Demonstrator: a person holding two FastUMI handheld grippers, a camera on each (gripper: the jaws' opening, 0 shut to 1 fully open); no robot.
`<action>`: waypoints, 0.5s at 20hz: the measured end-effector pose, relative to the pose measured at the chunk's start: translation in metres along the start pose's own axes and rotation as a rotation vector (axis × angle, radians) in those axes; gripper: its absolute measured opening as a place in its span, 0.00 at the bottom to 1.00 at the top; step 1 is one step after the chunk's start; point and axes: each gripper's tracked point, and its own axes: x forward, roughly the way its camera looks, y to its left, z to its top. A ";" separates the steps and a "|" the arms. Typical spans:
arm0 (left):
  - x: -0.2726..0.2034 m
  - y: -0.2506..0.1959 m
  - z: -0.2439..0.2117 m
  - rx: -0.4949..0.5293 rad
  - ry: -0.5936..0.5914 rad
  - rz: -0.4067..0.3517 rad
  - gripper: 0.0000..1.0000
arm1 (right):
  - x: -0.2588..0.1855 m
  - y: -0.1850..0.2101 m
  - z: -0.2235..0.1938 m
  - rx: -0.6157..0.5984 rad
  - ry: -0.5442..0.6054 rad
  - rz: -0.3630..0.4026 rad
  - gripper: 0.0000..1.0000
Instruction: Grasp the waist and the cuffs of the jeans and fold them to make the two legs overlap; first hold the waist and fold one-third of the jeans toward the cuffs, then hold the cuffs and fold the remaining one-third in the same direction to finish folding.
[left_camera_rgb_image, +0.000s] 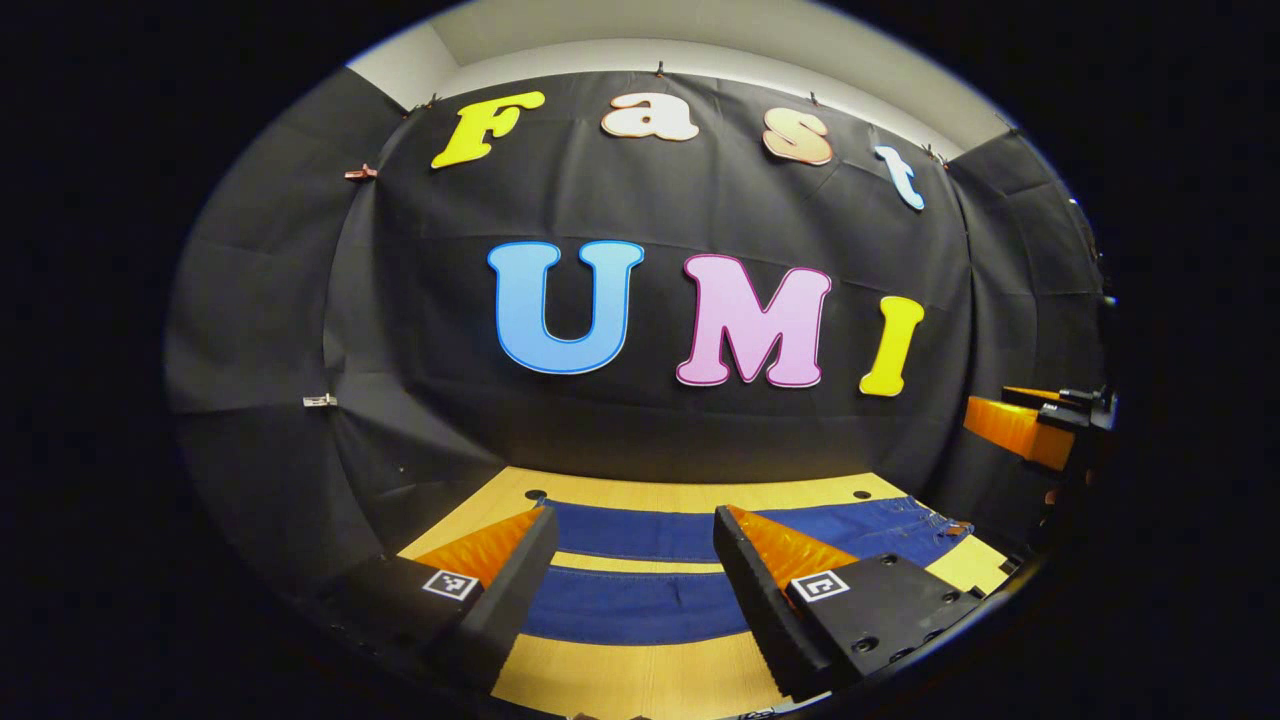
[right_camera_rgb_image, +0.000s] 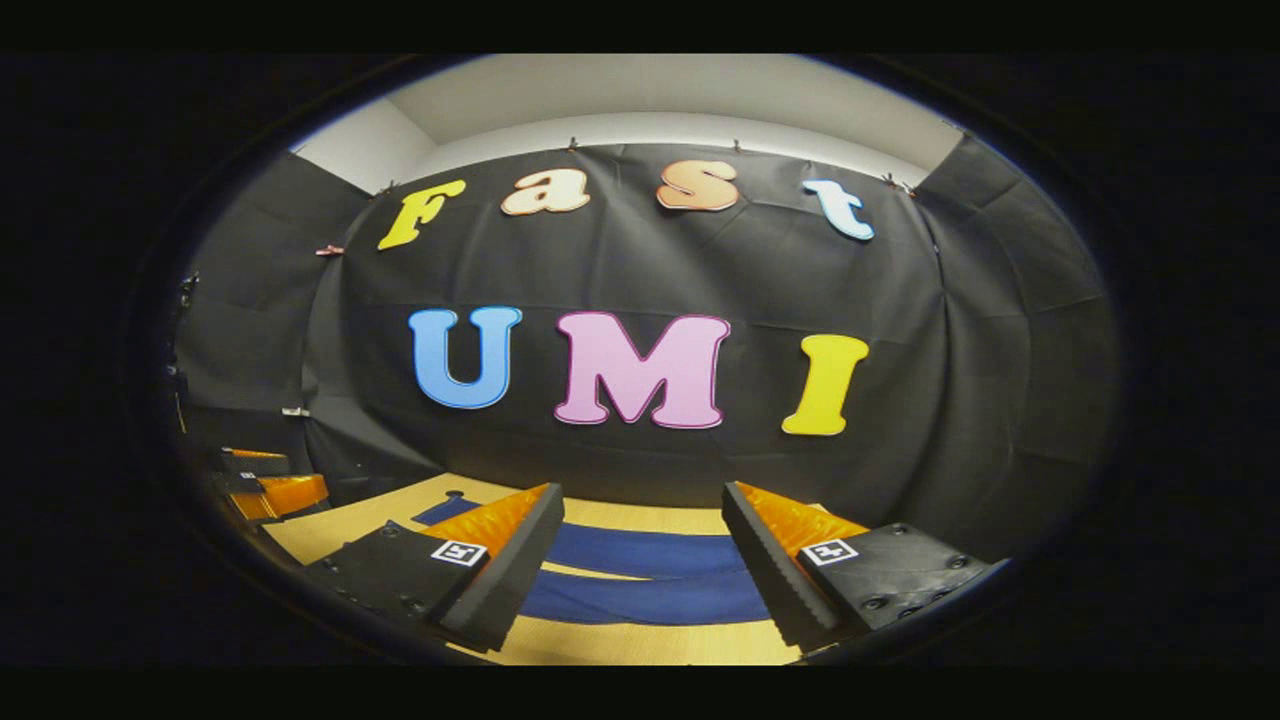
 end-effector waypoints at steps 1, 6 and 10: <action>0.000 -0.001 0.001 0.000 -0.011 -0.003 0.97 | 0.002 0.000 0.001 0.005 -0.001 0.001 1.00; 0.010 0.011 -0.009 0.025 0.012 -0.035 0.98 | 0.003 -0.016 0.020 -0.021 -0.060 -0.025 0.98; 0.028 0.053 -0.036 0.187 0.076 -0.051 0.98 | 0.000 -0.030 0.020 -0.053 -0.048 -0.046 0.95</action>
